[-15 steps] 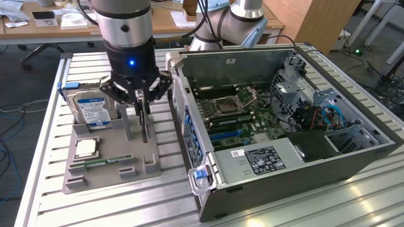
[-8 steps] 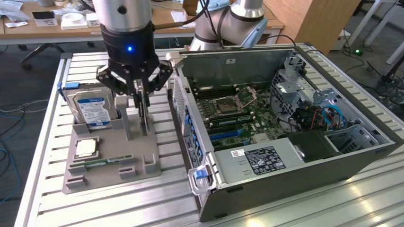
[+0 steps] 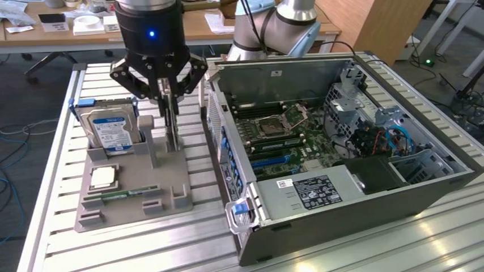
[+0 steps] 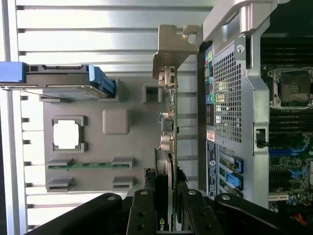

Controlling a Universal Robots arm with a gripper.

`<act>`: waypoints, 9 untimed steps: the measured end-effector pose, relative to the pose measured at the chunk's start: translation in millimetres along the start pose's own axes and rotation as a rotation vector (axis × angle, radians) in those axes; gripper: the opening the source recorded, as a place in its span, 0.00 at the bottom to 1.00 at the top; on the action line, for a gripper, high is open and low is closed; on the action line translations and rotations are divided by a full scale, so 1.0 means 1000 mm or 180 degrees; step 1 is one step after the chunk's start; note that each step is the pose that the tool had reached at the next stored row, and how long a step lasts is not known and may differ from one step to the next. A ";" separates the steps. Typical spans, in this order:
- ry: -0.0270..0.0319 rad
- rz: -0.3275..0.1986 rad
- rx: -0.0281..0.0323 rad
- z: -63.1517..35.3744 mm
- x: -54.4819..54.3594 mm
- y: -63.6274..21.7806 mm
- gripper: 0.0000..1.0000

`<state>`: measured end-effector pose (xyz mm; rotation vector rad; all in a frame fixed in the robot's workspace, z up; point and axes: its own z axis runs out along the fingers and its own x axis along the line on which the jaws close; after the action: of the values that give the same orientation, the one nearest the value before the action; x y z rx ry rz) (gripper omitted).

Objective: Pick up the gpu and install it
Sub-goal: 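Pick up the gpu and move the gpu toward the slot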

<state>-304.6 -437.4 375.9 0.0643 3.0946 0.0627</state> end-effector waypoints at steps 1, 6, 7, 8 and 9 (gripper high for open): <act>-0.0003 0.0000 0.0000 -0.0032 0.000 0.0001 0.26; -0.0022 -0.0001 -0.0001 -0.0180 -0.001 0.0007 0.26; -0.0026 -0.0001 -0.0001 -0.0205 -0.001 0.0008 0.26; -0.0029 -0.0001 -0.0001 -0.0226 -0.001 0.0009 0.26; -0.0032 -0.0001 0.0000 -0.0241 -0.001 0.0010 0.26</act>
<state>-304.6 -437.4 400.0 0.0637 3.0846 0.0623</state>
